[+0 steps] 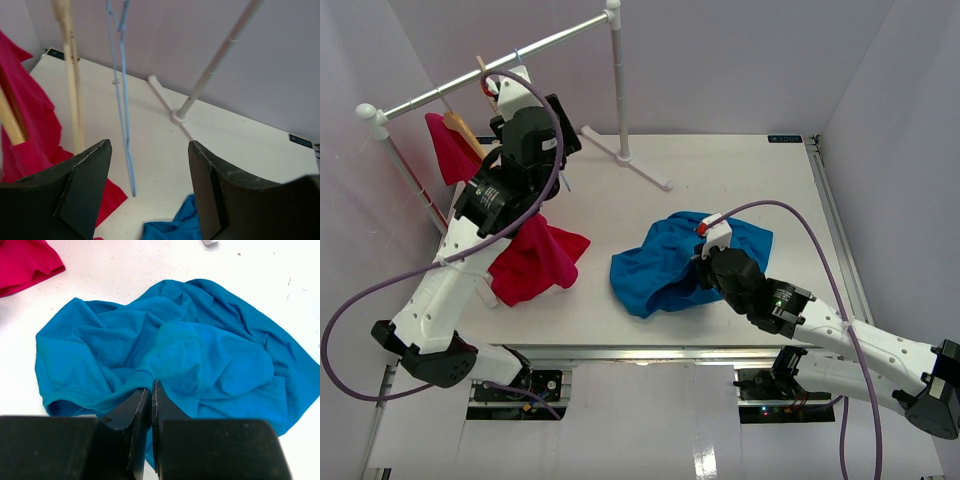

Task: Place the t-shirt on the hanger
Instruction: Pick up the hanger from the clothesline.

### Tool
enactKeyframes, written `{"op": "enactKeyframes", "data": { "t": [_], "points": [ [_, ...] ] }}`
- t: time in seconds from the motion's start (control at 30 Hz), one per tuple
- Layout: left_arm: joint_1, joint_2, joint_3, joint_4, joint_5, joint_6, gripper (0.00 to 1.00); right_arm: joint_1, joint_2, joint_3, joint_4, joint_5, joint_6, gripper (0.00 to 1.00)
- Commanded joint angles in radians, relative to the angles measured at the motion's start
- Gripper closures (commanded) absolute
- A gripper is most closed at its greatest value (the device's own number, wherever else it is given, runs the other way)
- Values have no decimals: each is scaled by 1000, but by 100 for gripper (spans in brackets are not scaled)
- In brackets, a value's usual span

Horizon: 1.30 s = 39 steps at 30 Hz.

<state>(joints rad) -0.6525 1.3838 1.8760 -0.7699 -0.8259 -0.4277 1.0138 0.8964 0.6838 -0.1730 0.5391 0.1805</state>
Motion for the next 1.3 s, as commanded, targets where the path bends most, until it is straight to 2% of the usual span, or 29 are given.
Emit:
{"op": "enactKeyframes", "data": {
  "t": [0.0,0.53,0.8,0.9,1.03,1.27],
  "points": [
    [103,6,-29,-93,18,-6,28,-3,-31,-18,60,-26,2,92],
    [296,24,-140,-3,152,30,41,-3,-48,-49,63,-28,-2,92],
    [324,40,-101,35,201,86,63,-3,-34,-48,64,-28,-6,92],
    [323,55,-77,33,205,103,77,-3,-34,-49,63,-28,-6,92],
    [324,67,-45,15,191,111,100,-1,-37,-53,66,-30,-6,92],
    [324,63,36,-19,154,126,100,-2,-27,-54,70,-25,-9,92]
  ]
}}
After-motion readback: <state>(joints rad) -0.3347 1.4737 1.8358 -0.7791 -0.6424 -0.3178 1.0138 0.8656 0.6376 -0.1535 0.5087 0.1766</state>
